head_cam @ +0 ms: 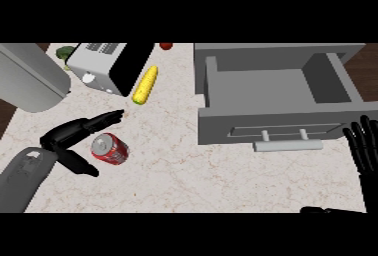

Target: Pick up the can, place it into the drawer and close the drawer

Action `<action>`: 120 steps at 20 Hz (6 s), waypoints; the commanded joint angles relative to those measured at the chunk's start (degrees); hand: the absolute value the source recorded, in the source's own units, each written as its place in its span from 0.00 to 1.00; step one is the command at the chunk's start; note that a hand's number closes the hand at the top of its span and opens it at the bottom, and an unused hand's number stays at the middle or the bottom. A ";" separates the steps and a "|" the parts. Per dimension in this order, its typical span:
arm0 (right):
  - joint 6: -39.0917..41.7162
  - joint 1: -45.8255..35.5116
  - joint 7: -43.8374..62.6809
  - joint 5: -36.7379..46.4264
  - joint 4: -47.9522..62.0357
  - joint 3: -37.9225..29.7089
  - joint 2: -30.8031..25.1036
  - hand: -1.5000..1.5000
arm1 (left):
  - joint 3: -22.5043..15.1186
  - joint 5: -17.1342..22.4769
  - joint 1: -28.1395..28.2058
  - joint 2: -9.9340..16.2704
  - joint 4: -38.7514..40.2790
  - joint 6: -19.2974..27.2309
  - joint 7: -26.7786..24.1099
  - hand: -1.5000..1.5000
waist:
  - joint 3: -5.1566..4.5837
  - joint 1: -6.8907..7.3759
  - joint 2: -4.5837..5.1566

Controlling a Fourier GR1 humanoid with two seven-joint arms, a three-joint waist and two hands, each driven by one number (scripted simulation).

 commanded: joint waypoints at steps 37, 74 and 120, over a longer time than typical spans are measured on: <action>1.70 3.93 2.19 -3.12 -5.41 -2.00 0.50 0.00 | -15.69 -2.59 -7.58 -9.51 19.36 -0.49 -21.45 1.00 | 0.16 0.94 -0.40; 1.31 8.93 4.37 -2.33 -12.32 -2.66 3.39 0.00 | 2.79 24.22 -2.99 -17.59 -24.72 54.88 31.37 1.00 | 0.31 2.88 -1.29; 3.75 0.24 4.35 -1.92 -7.20 -4.81 2.72 0.00 | -9.76 31.16 -61.16 -28.05 15.55 76.51 46.50 1.00 | 0.39 -2.46 0.22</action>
